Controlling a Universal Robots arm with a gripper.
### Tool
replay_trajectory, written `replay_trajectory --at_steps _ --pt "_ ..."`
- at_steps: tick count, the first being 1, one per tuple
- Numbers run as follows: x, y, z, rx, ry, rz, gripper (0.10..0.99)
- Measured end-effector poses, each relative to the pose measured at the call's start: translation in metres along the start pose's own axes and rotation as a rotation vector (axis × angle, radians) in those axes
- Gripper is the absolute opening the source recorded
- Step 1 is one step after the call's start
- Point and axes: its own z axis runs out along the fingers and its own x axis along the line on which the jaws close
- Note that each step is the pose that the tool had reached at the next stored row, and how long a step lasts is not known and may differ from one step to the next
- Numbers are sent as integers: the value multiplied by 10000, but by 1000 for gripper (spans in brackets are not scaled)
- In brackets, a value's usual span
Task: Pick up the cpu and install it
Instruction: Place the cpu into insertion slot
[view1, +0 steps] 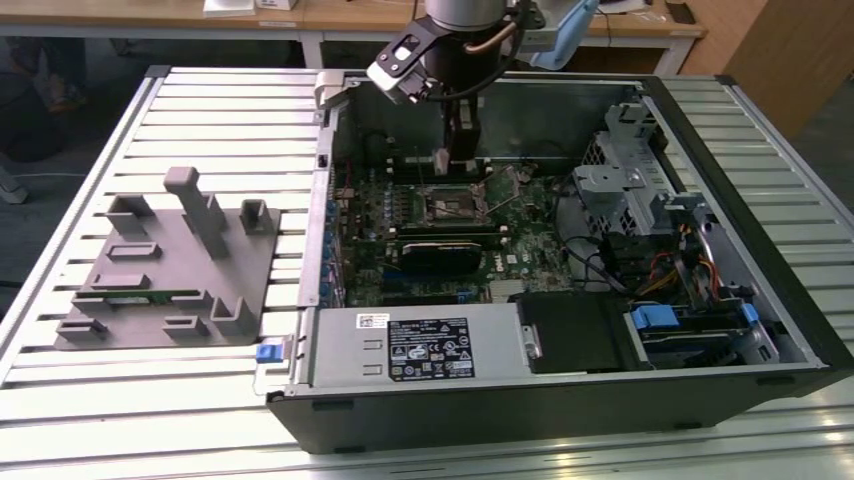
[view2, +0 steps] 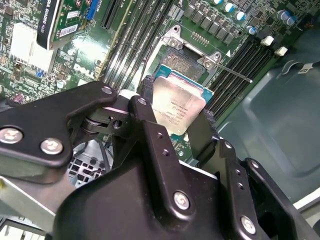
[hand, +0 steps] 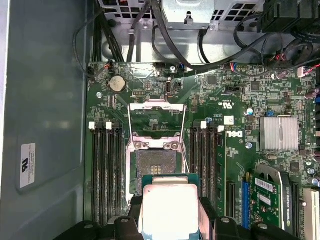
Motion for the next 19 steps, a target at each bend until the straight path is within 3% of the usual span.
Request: replay_trajectory --at_steps 19 --pt "1 -2 56 1 -2 0 525"
